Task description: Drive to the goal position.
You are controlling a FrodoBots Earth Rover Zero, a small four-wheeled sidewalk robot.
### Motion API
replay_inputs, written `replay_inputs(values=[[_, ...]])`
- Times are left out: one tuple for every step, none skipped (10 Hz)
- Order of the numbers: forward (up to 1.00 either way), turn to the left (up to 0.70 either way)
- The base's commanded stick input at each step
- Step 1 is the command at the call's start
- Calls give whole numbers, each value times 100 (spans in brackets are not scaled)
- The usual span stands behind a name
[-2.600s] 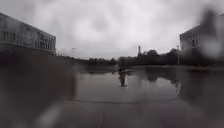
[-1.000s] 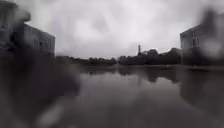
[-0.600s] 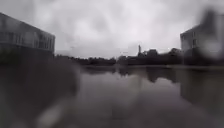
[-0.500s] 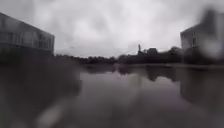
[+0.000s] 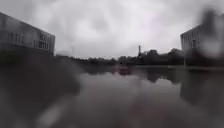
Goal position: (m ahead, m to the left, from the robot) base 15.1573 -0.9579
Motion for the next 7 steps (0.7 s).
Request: replay_inputs(values=[[70,0],[70,0],[70,0],[70,0],[70,0],[70,0],[70,0]])
